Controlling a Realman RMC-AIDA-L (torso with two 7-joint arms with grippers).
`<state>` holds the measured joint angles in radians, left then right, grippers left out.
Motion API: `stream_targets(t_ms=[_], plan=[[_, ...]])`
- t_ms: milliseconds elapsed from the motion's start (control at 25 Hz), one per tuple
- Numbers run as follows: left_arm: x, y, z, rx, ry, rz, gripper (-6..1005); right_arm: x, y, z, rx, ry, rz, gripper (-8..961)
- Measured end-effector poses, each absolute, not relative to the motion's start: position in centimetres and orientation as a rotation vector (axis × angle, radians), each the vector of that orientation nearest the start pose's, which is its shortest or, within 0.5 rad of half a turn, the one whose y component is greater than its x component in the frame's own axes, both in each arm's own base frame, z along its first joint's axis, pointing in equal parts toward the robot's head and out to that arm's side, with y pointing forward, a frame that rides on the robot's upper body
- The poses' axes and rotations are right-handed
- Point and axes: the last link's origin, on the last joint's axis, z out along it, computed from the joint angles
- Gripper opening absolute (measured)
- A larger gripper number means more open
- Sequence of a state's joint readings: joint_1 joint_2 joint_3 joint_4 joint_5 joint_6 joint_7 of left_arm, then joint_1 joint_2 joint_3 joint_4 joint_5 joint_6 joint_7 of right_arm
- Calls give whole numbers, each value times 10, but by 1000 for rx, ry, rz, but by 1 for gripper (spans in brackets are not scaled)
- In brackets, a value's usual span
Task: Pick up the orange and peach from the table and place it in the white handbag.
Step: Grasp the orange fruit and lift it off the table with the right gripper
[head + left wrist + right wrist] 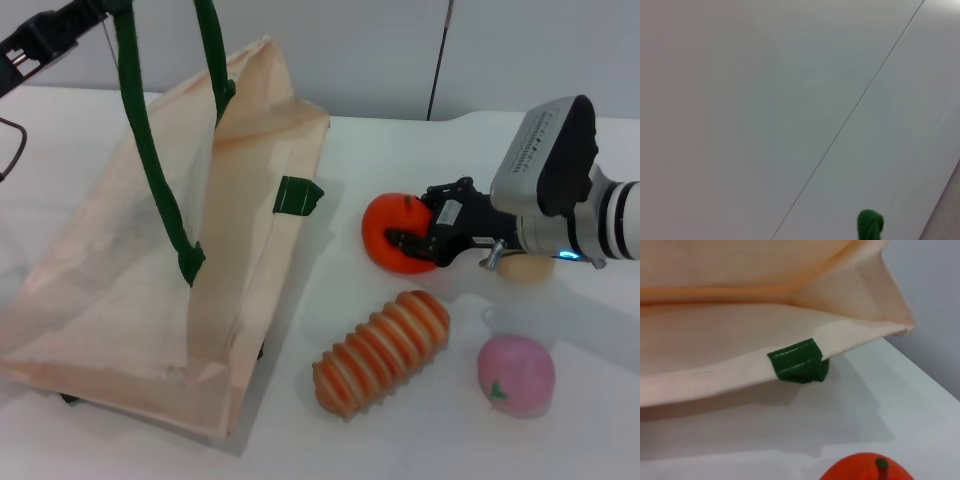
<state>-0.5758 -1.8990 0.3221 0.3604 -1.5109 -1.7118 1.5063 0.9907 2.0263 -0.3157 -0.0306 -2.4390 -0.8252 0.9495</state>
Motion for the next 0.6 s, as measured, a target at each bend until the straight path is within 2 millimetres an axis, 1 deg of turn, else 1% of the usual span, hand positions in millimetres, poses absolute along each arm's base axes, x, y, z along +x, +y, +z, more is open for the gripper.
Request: stream_targets(t_ms=[560,600], plan=[[-267,355,110,-2125,-952,-1526,120,221,413,-89,-2703,219,138,438],[-267,355,110,-2125,-951,-1526,121,220,413,-89,-2705,221,149,421]])
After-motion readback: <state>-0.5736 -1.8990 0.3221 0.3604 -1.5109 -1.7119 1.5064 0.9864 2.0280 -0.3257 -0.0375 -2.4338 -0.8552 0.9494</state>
